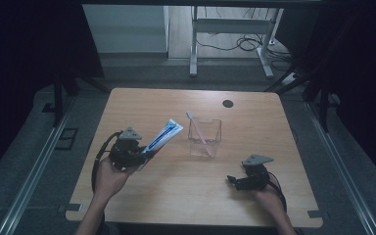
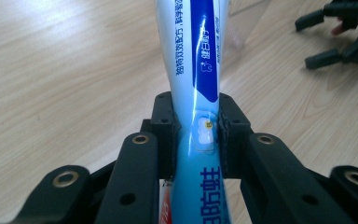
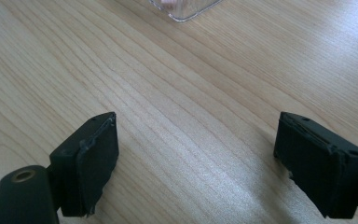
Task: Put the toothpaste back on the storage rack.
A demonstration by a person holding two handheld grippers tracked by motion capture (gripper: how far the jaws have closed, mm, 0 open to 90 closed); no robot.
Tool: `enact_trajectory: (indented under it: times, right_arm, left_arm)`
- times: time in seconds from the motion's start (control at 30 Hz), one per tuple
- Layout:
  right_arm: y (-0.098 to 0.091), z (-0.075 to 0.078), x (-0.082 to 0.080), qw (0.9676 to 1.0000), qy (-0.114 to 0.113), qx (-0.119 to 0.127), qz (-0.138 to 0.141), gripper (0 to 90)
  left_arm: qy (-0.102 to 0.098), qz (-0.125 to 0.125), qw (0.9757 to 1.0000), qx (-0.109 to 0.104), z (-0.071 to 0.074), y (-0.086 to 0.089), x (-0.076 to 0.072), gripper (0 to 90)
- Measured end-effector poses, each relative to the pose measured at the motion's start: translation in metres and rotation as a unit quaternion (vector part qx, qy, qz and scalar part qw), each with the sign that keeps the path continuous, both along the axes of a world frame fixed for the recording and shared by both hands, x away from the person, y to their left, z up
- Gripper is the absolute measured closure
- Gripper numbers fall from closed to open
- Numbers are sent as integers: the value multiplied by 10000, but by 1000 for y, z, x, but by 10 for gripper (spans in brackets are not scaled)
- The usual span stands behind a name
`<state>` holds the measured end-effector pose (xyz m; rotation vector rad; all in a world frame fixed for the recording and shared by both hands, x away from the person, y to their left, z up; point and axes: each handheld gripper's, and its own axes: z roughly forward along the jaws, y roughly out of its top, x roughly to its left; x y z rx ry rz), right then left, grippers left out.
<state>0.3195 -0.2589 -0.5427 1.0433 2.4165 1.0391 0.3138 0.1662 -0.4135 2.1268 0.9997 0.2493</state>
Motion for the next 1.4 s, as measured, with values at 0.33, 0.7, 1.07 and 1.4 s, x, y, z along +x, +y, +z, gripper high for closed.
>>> enact_trajectory:
  times: [0.33,0.7,1.07,1.4]
  right_arm:
    - [0,0,0,10000,6,-3,6,136]
    - [0,0,0,10000,-12,-10,7,136]
    - [0,0,0,10000,-11,-5,5,136]
    - [0,0,0,10000,0,-7,7,136]
  left_arm:
    - [-159,-58,9993,-325,11,-13,17,727]
    - [-383,-175,9980,-478,14,-40,38,728]
    - [-574,-240,9961,-629,14,-68,58,728]
    - [-688,-296,9947,-705,13,-94,78,728]
